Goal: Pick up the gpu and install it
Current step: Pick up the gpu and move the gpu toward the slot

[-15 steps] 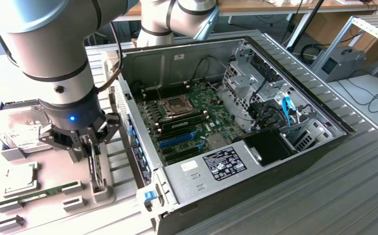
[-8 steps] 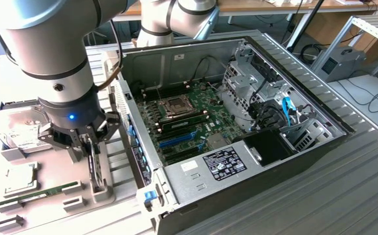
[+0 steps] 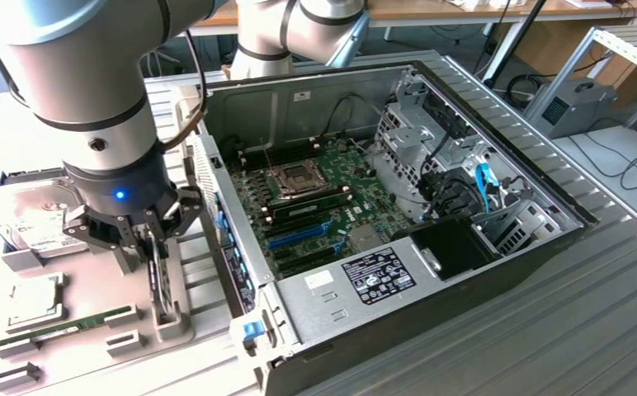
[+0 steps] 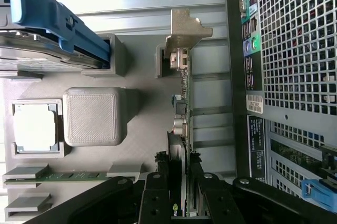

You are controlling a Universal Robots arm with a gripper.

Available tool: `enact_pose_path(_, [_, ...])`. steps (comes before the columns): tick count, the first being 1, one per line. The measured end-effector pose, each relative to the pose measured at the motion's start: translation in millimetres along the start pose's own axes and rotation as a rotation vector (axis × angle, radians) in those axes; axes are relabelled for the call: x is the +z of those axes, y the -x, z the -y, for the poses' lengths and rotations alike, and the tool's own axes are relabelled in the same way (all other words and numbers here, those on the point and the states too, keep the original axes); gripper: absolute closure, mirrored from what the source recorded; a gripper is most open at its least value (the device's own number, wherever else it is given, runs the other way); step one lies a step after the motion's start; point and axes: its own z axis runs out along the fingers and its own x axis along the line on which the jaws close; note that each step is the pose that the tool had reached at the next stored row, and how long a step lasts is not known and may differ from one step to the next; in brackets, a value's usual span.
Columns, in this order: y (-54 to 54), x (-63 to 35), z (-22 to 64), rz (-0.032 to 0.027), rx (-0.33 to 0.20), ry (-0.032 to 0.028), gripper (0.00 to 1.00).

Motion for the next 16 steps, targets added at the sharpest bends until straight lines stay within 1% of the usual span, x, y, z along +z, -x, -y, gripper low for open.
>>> enact_pose_path(16, [0.2, -8.4, -0.1, 0.0, 0.0, 0.0, 0.74])
